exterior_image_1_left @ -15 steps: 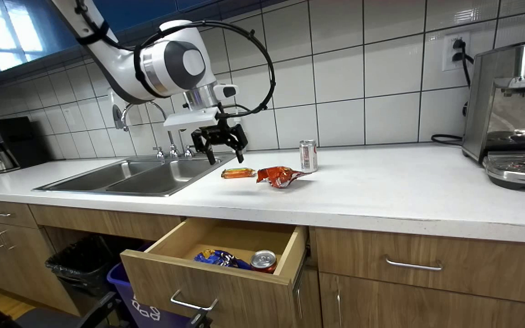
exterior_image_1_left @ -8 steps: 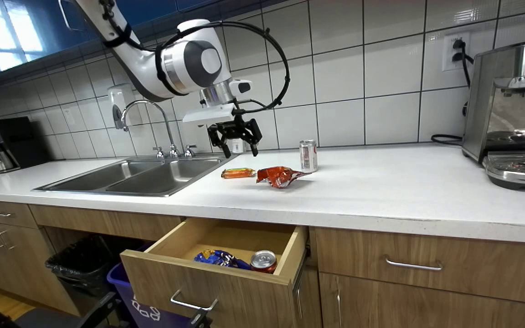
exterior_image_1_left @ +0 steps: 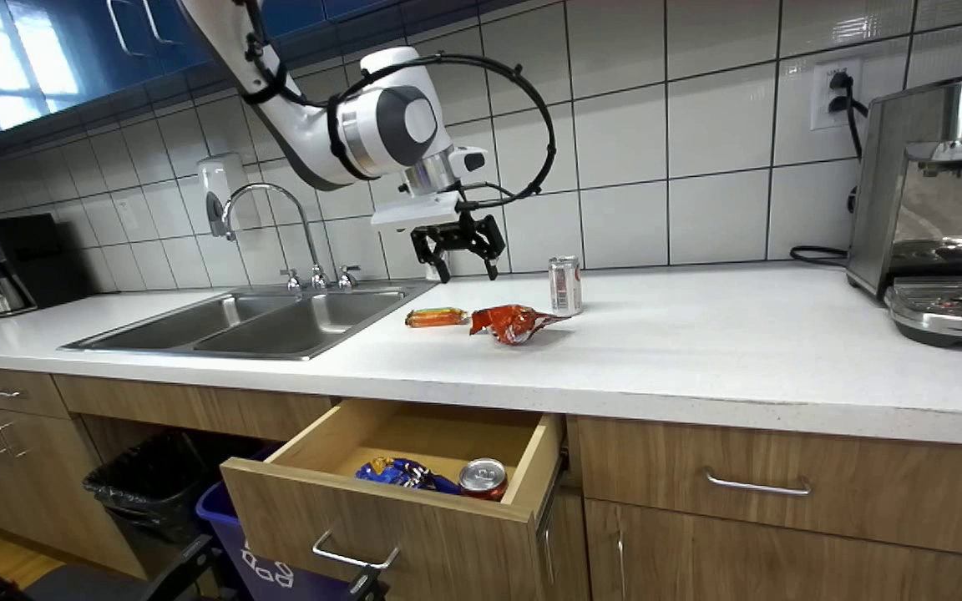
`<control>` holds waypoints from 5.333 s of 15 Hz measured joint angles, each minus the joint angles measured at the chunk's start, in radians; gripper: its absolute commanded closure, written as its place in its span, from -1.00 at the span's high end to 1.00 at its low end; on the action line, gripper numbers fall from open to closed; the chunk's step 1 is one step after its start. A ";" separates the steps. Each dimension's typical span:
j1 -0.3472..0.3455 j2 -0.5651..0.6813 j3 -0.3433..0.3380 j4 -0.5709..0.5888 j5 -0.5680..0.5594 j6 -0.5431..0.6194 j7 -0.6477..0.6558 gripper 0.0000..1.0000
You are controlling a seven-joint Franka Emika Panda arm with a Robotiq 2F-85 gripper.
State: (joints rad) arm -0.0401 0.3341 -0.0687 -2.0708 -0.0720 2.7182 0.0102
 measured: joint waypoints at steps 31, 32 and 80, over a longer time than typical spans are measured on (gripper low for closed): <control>-0.073 0.284 -0.028 0.244 0.073 -0.048 0.004 1.00; -0.072 0.280 -0.028 0.237 0.073 -0.048 0.004 1.00; 0.084 -0.221 -0.016 -0.539 -0.006 0.068 0.116 1.00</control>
State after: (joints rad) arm 0.0441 0.1130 -0.0844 -2.6095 -0.0783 2.7861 0.1258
